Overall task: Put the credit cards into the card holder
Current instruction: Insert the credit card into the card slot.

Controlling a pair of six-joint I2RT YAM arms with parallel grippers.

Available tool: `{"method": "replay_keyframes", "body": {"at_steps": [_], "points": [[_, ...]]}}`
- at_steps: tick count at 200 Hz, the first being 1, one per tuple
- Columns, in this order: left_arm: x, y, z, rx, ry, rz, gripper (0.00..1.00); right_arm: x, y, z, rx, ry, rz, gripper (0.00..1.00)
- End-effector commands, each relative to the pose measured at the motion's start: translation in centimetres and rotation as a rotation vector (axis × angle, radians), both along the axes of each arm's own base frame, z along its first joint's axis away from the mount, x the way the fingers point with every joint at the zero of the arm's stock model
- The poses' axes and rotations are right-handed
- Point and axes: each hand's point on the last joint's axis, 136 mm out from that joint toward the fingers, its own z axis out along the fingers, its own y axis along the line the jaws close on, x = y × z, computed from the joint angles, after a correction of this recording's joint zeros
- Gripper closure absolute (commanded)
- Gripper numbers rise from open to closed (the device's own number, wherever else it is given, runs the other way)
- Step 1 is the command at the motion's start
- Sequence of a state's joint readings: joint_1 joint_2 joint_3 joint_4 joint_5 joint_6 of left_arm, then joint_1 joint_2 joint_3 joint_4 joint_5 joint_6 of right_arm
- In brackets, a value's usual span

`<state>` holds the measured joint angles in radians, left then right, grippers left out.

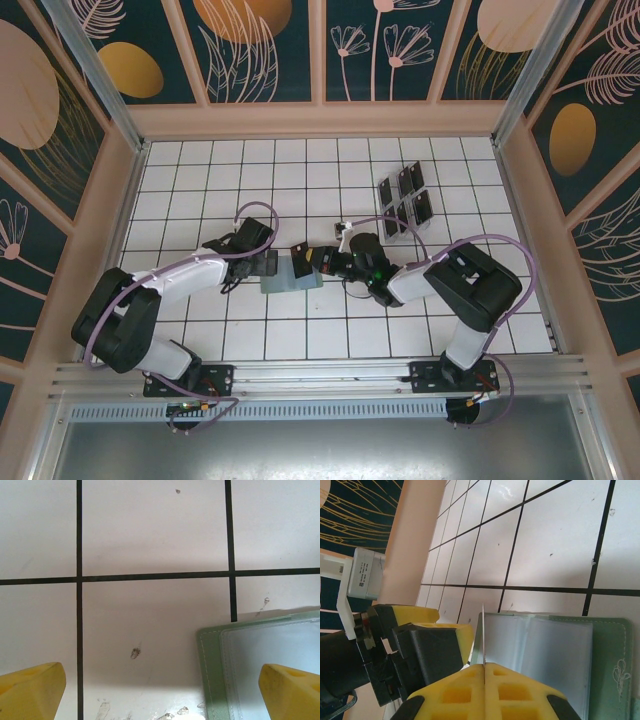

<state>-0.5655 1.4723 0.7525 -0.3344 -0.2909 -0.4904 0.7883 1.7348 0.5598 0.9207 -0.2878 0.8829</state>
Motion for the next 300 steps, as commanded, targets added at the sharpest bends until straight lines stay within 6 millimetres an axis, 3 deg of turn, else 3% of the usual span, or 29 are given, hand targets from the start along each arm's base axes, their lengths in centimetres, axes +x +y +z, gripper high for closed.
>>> {"method": "replay_keyframes", "body": {"at_steps": [1, 169, 209, 300], "points": [[-0.6, 0.2, -0.1, 0.032, 0.015, 0.001, 0.02, 0.1, 0.1, 0.4, 0.026, -0.018, -0.016, 1.00], [-1.8, 0.5, -1.9, 0.090, 0.039, -0.007, 0.02, 0.2, 0.7, -0.5, 0.041, -0.021, -0.031, 1.00], [-2.5, 1.4, -2.5, 0.151, 0.058, 0.000, 0.02, 0.2, 0.8, -0.8, 0.048, -0.021, -0.034, 1.00], [-2.7, 1.7, -2.6, 0.170, 0.061, 0.011, 0.01, 0.4, 1.2, -2.0, 0.063, -0.010, -0.046, 1.00]]}}
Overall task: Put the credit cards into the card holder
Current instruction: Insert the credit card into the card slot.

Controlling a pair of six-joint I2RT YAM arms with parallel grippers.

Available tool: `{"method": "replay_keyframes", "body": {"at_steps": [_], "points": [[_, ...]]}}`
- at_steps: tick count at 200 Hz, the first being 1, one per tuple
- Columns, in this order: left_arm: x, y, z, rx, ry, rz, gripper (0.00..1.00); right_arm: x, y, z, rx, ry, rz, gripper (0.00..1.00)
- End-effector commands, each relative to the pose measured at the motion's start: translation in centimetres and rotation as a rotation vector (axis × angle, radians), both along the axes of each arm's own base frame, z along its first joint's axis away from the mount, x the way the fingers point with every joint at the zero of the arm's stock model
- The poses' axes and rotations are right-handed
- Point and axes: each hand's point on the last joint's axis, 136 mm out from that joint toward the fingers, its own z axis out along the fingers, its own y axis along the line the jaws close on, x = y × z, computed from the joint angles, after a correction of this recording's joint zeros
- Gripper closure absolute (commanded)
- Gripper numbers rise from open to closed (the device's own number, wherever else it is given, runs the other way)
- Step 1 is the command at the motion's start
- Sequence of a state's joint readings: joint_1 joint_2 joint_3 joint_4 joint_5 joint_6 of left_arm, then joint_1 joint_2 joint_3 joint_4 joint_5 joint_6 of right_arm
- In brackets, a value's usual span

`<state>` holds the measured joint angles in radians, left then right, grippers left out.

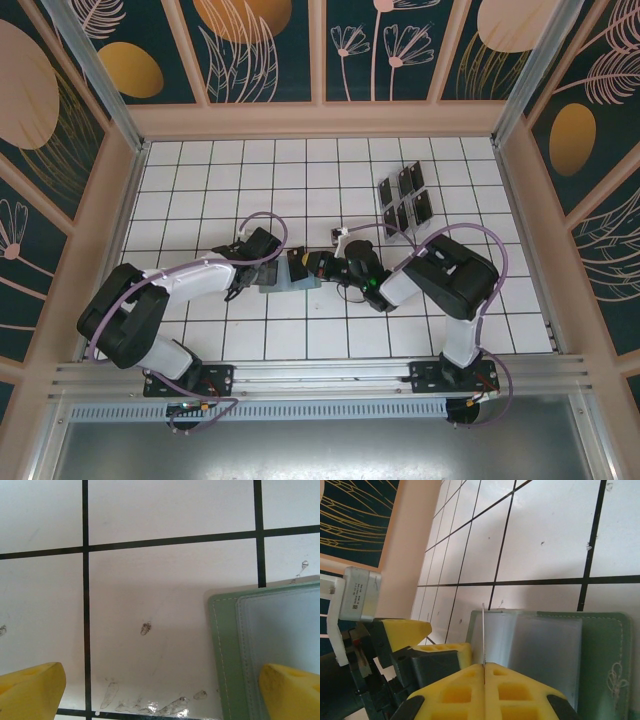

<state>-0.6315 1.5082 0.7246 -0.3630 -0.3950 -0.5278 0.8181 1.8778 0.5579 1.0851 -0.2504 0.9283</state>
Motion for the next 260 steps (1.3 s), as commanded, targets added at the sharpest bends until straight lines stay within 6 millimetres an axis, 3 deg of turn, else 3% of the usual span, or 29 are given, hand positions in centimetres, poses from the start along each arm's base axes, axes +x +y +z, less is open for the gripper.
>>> {"method": "replay_keyframes", "body": {"at_steps": [1, 193, 260], "points": [[-1.1, 1.0, -1.0, 0.056, 0.043, 0.007, 0.02, 0.4, 0.2, 0.5, 0.037, -0.026, -0.027, 1.00], [-1.2, 0.9, -1.1, 0.052, 0.048, 0.001, 0.02, 0.0, 2.0, -0.9, 0.089, 0.041, 0.005, 1.00], [-1.2, 0.8, -1.2, 0.051, 0.051, -0.004, 0.02, -0.3, 1.5, -1.7, 0.085, 0.069, -0.024, 1.00]]}}
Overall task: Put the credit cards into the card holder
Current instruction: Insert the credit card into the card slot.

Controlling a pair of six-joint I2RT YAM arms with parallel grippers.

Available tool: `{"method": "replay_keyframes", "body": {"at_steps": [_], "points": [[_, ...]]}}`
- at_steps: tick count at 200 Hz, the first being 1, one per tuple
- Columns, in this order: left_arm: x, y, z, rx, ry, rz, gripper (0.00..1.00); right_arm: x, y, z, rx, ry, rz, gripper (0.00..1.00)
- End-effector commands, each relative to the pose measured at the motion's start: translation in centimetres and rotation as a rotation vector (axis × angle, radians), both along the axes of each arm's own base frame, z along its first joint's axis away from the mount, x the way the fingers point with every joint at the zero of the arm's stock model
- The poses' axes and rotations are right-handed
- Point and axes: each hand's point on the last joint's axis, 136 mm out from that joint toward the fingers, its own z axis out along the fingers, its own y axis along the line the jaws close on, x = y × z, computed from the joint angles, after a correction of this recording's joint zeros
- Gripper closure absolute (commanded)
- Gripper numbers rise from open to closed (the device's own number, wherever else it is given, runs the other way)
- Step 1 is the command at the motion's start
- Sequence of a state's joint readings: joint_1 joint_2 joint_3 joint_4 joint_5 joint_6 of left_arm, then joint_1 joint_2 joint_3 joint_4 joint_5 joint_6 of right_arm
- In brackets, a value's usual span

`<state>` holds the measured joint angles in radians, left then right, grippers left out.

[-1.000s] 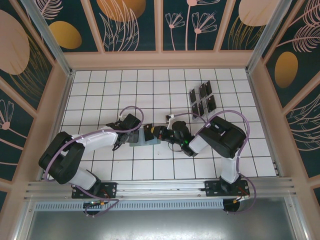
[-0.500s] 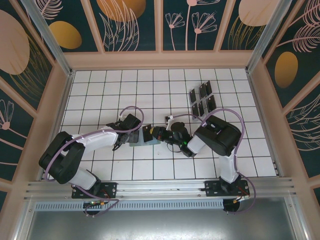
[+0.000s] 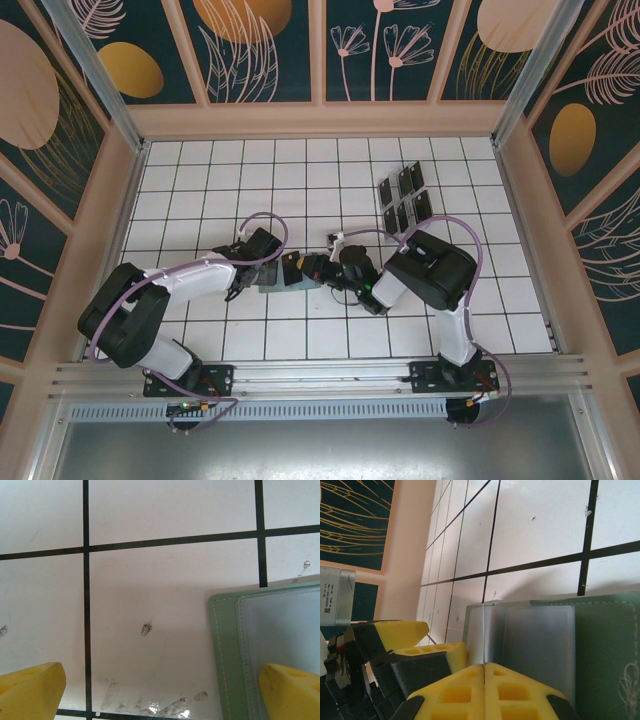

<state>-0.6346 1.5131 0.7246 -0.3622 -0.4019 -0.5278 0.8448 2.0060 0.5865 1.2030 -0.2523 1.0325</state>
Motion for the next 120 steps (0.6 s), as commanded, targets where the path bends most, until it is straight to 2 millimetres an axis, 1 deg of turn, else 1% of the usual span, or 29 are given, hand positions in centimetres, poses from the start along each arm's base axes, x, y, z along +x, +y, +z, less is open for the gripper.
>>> {"method": "replay_keyframes", "body": {"at_steps": [1, 64, 120], "points": [[-1.1, 0.8, -1.1, 0.043, 0.051, -0.002, 0.02, 0.0, 0.0, 0.1, 0.025, -0.007, -0.023, 1.00], [-1.1, 0.8, -1.1, 0.044, 0.052, -0.002, 0.02, -0.1, -1.7, -0.7, 0.016, 0.024, -0.091, 1.00], [-1.1, 0.7, -1.2, 0.044, 0.054, -0.004, 0.02, -0.2, -1.0, -0.9, 0.032, 0.037, -0.070, 1.00]]}}
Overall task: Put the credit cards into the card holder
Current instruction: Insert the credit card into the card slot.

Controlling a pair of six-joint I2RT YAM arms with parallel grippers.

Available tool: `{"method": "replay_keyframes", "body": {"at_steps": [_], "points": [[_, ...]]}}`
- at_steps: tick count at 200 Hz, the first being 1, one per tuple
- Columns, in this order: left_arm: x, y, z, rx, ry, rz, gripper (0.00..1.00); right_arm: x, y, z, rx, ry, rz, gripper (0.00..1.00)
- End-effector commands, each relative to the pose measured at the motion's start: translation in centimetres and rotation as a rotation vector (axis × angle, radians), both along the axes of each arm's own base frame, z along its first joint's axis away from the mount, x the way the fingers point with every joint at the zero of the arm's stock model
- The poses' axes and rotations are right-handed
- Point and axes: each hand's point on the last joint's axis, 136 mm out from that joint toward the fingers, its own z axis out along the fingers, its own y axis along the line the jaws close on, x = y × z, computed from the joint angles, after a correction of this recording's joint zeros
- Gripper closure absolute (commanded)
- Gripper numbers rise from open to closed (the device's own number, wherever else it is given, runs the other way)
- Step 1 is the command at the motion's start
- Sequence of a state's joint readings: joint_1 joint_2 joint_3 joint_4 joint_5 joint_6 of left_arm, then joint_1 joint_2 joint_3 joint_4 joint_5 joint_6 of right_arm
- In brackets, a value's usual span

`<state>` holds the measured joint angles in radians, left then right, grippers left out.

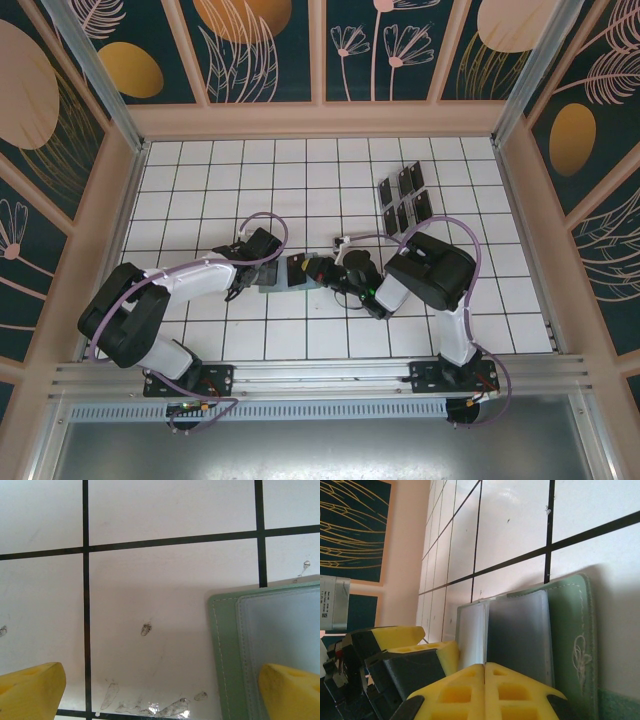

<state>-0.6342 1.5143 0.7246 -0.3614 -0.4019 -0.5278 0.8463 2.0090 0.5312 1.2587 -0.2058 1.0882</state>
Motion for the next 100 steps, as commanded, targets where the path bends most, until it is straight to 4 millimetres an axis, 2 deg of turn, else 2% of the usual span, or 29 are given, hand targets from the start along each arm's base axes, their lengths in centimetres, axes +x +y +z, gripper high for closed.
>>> {"method": "replay_keyframes", "body": {"at_steps": [1, 100], "points": [[-1.1, 0.8, -1.2, 0.044, 0.054, -0.004, 0.02, 0.1, 0.3, -0.2, 0.018, -0.002, -0.010, 1.00], [-1.3, 0.8, -1.3, 0.048, 0.060, -0.006, 0.02, 0.0, 1.6, -0.3, 0.042, 0.011, 0.022, 1.00]]}}
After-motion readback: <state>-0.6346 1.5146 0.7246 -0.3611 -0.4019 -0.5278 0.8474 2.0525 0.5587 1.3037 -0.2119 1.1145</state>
